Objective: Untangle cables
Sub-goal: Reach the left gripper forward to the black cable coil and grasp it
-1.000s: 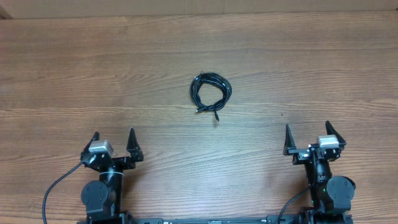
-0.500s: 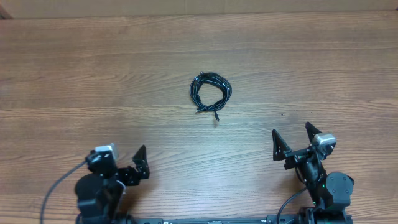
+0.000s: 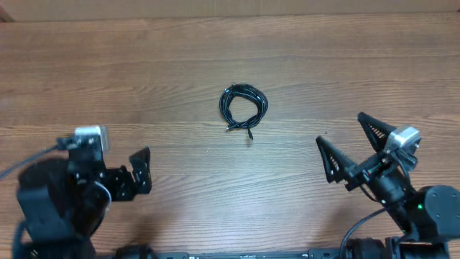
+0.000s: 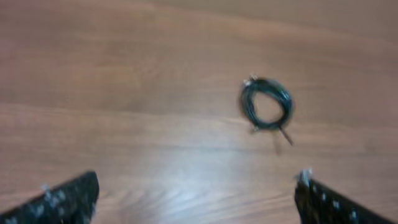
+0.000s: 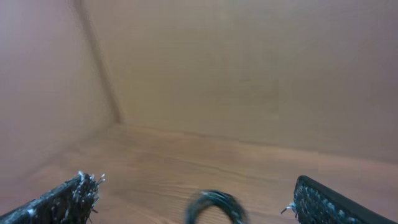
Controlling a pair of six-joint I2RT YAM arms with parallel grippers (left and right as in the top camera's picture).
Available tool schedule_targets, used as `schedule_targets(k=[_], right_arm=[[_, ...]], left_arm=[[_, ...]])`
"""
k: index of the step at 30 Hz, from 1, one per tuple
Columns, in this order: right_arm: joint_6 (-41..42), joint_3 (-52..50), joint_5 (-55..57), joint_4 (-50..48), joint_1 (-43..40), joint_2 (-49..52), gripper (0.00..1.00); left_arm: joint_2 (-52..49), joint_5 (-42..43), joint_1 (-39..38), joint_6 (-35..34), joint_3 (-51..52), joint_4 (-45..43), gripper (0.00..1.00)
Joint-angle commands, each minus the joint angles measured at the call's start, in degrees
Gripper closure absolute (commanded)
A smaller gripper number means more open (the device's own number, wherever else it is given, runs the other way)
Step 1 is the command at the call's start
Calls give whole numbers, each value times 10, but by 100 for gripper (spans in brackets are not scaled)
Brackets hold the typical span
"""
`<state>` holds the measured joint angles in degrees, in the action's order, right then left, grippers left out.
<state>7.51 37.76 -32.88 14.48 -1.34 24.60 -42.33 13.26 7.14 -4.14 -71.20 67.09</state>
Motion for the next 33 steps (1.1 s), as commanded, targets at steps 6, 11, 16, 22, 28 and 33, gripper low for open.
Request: schedule_targets(k=[6,11,16,22,28,33], right_arm=[[17,25,-95,58,2,11,0],[17,132,47,220,2,39,0],[14,203,92,264,2,75,0],[14,204,74,253,2,75,0],[15,204,100,285,2,77,0],[15,204,174,340,2,78,0]], left_arm=[[-115,0,-1,-100,-71,-12,0],[-182,-82,-45,-141,-71,-76,0],[-258,-135,-129,-160,-71,-166,0],[-385,-215,-205,-160,-71,-243,0],[-543,-140,-215,-210,-71,-308,0],[-611,-59,-216,-205,-71,-321,1]])
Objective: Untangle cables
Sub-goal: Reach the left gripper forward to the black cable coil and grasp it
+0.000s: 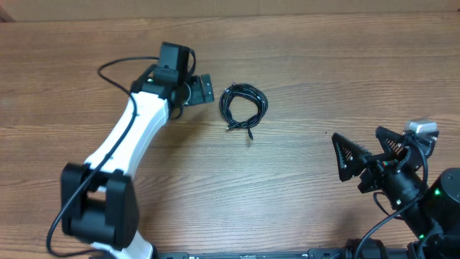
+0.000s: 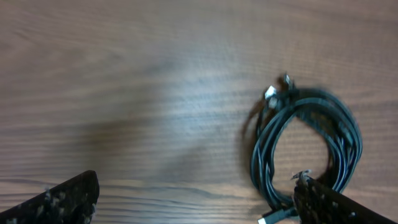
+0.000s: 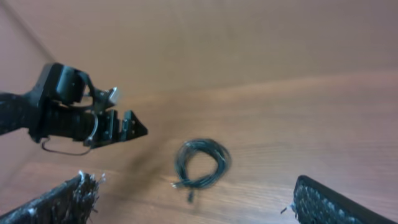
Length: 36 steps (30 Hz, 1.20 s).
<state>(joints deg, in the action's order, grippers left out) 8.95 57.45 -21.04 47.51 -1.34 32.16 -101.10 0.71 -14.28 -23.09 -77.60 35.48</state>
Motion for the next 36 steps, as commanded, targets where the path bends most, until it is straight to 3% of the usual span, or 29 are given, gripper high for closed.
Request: schedule_targets(k=[1,12,18,23,26,34,36], right_arm=[[4,6,56,15,2,4,0],[50,-16,42,31,2,9,0],[50,-16,30,47,2,9,0],[50,-16,30,57,2,9,0],[50,-16,30,59,2,9,6],[50,-16,30,69,2,9,6],[50,-16,30,68,2,9,6]], left_arm=[[-42,73,-6,-16,-7,-6,0],[-122,57,-68,-17,-7,-71,0],[-139,-43,-79,-82,-7,-79,1],[-141,-65,-79,-97,-7,-70,6],[-152,-67,-79,-97,-7,-70,26],[-189,-66,-79,-107,-7,-79,21],[-203,-62,-79,-116,-7,-81,25]])
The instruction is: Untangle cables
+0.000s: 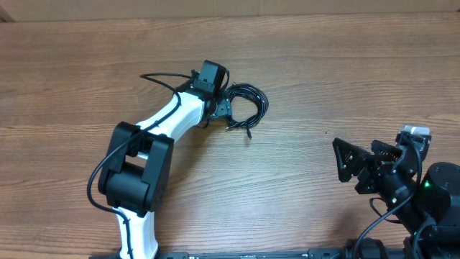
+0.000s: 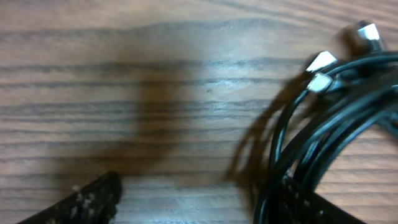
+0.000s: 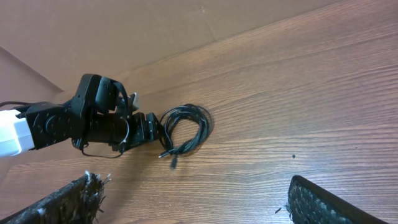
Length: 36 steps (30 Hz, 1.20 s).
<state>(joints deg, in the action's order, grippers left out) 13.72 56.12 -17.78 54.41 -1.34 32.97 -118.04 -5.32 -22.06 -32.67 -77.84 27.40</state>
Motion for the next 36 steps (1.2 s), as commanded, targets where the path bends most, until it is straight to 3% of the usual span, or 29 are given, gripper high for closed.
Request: schedule_targets(k=[1,2,3,4,9,13,17,21,23,25,31,36], right_arm=[[2,-3,-3,-1,2,1,6],[2,-3,-3,-1,2,1,6],[2,-3,-3,-1,2,1,6],[2,-3,-3,-1,2,1,6],[2,-3,-3,-1,2,1,6],[2,-3,-3,-11,2,1,28],[2,-3,-3,-27,2,2,28],[1,-3,-10,-47,2,7,28],[-2,-3,-38,-68,2,14,22],[-2,-3,-75,-100,2,28,0],[-5,-3,-120,-158,2,114,0],[-67,-3,-226,-192,2,232,0]], left_arm=[[-40,-1,-1,-21,-4,-2,35],[-46,1,-1,-21,-4,-4,55],[-50,1,-1,-21,-4,-4,82],[-51,3,-1,-20,-4,-4,96],[-28,23,-1,3,-31,38,96],[26,33,0,55,-150,173,96],[66,113,3,96,-297,325,96],[86,186,3,121,-378,398,96],[93,235,3,132,-409,423,96],[99,269,3,141,-429,440,96],[110,337,3,150,-458,469,96],[116,412,4,156,-461,469,96]])
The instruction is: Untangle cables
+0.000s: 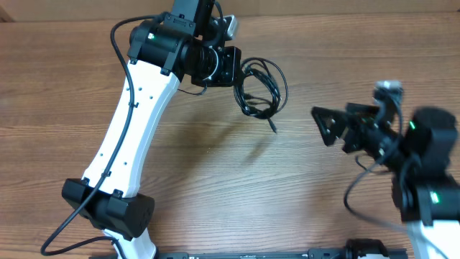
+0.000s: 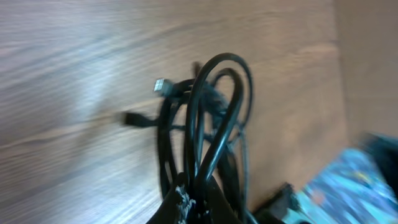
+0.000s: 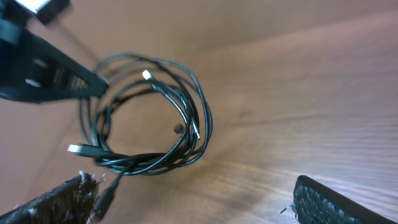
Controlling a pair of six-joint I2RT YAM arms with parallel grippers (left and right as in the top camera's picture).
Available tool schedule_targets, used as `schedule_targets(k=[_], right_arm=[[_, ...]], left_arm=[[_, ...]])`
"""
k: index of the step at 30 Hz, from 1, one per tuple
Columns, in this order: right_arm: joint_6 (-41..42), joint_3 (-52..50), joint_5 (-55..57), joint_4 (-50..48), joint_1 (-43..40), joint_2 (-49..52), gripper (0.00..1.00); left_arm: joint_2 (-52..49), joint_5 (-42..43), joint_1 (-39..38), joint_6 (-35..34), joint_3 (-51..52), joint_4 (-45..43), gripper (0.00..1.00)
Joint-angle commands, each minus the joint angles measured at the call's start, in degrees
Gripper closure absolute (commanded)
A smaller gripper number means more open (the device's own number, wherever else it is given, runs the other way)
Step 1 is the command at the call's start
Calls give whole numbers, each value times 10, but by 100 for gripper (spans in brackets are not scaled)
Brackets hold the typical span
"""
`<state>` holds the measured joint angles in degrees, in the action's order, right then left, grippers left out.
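Note:
A coil of thin black cables (image 1: 263,88) with small plugs hangs above the table, casting a shadow below. My left gripper (image 1: 233,68) is shut on the coil's left side. In the left wrist view its jaws (image 2: 198,194) pinch several strands of the coil (image 2: 208,118). My right gripper (image 1: 322,126) stands open to the right of the coil, pointing at it and apart from it. The right wrist view has the coil (image 3: 152,121) ahead of my open right gripper (image 3: 196,202), whose left fingertip (image 3: 59,199) is near a dangling plug.
The wooden table (image 1: 65,93) runs across the whole view. A cardboard wall (image 1: 323,6) closes off the far edge. The left arm's white link (image 1: 126,137) stretches over the table's left half.
The left gripper, then at the coil's left edge on the table, is now shut on it and holds it raised. The right gripper has moved up and left, closer to the coil.
Both grippers first stood open at the near edge, with the coil lying mid-table. Then the left gripper was out to the left of the coil, open. After that its fingers were at the coil's edge. Now it holds the coil up before the open right gripper.

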<state>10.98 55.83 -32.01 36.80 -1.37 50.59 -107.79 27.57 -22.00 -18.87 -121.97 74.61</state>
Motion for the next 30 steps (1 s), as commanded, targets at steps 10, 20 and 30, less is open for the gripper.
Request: schedule_targets(k=[10,20,30], right_arm=[[-40,0,-133,-113,64,154,3],[-40,0,-65,-129,107,154,46],[-36,0,-40,-125,107,154,75]], left_arm=[[22,85,3,15,-63,0,96],[22,85,3,15,-100,15,96],[22,85,3,9,-100,19,96]])
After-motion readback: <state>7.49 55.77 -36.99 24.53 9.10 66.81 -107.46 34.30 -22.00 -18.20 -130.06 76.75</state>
